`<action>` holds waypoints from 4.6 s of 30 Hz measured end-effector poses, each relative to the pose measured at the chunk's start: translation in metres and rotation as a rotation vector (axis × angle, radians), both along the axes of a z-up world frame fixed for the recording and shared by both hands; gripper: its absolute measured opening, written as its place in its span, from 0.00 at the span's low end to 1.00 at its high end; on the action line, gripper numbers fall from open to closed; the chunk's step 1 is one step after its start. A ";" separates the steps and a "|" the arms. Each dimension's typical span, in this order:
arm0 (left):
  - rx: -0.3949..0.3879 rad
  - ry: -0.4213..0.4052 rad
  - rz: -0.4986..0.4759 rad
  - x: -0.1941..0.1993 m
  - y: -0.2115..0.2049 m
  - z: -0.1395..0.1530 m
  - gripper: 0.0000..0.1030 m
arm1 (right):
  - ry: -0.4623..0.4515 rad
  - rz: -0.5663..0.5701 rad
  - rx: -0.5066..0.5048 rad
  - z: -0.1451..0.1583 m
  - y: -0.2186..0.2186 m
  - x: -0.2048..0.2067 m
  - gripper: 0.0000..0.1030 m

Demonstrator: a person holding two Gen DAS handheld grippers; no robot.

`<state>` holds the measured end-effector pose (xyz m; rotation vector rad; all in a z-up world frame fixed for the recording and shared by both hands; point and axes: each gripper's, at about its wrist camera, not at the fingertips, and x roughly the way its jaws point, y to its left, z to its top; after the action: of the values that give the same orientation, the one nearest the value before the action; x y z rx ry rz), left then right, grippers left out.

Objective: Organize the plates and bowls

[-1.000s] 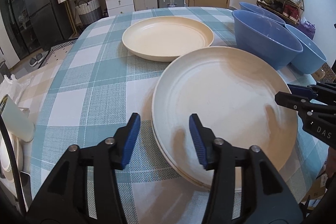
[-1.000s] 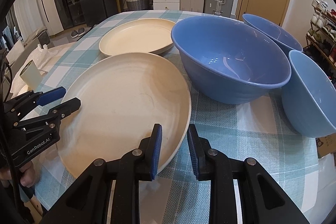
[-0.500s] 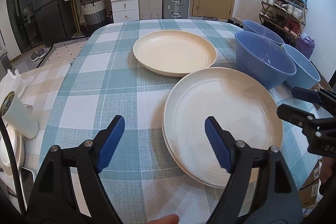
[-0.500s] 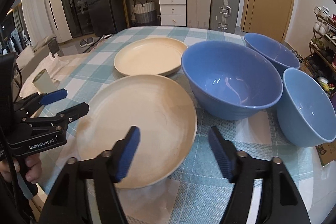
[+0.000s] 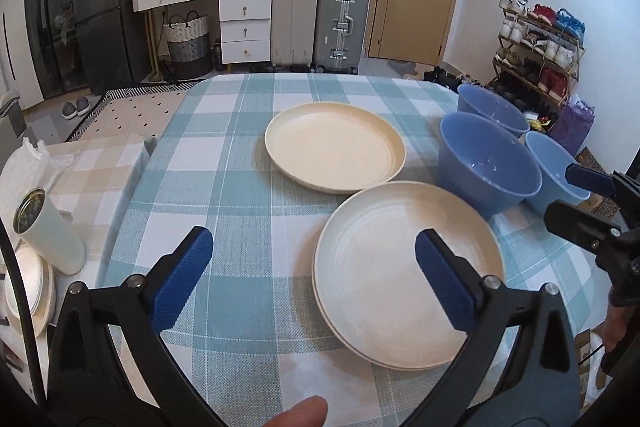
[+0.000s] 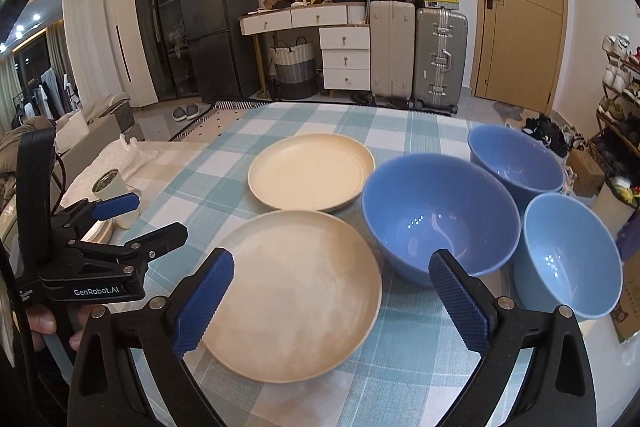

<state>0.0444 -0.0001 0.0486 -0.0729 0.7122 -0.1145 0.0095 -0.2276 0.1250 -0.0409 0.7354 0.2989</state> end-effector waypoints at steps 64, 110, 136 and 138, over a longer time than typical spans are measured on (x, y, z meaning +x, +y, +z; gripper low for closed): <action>-0.010 0.114 0.101 0.133 0.052 0.006 0.98 | 0.227 0.114 -0.062 0.013 0.035 0.209 0.98; -0.088 0.329 0.115 0.226 0.057 -0.085 0.92 | 0.506 0.101 -0.214 -0.094 0.048 0.320 0.79; -0.108 0.374 0.039 0.240 0.042 -0.108 0.44 | 0.574 0.129 -0.289 -0.129 0.059 0.336 0.34; -0.093 0.370 0.031 0.240 0.039 -0.108 0.33 | 0.567 0.129 -0.293 -0.131 0.059 0.336 0.32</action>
<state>0.2849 0.0389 -0.0590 -0.1977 1.0743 -0.1058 0.3453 -0.1685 -0.0056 -0.2904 1.3396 0.3270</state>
